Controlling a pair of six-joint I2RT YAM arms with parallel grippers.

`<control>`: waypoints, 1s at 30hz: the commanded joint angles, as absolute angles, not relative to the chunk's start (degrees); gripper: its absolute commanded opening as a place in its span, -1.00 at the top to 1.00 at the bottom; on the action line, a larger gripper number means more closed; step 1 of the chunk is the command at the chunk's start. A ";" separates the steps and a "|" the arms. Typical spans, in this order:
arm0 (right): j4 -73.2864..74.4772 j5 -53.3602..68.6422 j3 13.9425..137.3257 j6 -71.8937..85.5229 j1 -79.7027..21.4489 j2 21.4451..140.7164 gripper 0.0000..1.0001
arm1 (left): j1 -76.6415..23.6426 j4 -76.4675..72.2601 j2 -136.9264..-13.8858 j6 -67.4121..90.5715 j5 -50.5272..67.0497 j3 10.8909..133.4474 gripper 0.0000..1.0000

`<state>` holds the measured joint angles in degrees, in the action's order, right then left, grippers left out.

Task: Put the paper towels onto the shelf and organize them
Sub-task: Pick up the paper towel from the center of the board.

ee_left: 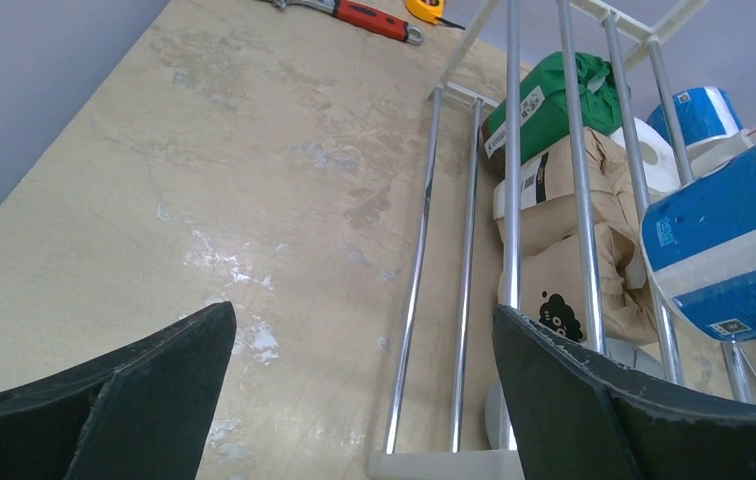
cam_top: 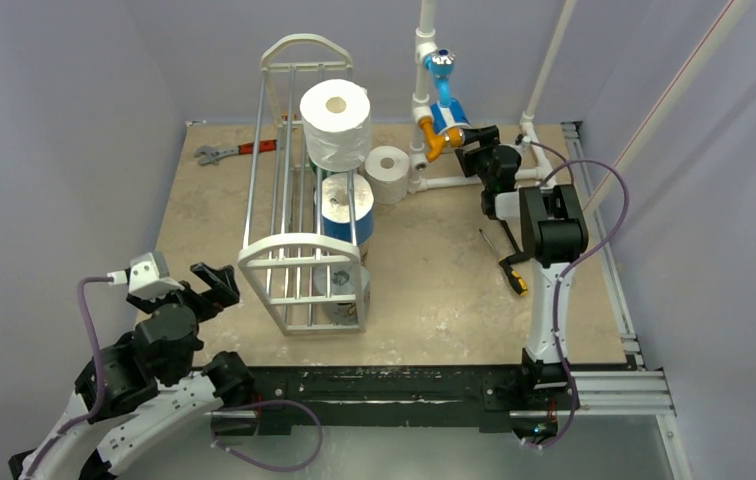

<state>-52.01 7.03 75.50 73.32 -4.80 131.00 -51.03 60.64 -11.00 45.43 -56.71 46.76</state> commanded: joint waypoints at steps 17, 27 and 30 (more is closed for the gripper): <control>-67.49 3.89 85.74 83.27 -6.12 141.41 -0.55 | -51.15 55.72 -13.25 43.69 -62.36 47.12 -1.00; -65.46 3.34 89.06 82.06 -6.59 142.50 -0.54 | -51.15 55.55 -13.38 43.55 -62.91 46.74 -1.00; -65.79 3.04 89.51 82.19 -6.58 143.13 -0.52 | -51.20 55.96 -13.19 44.09 -63.03 46.52 -1.00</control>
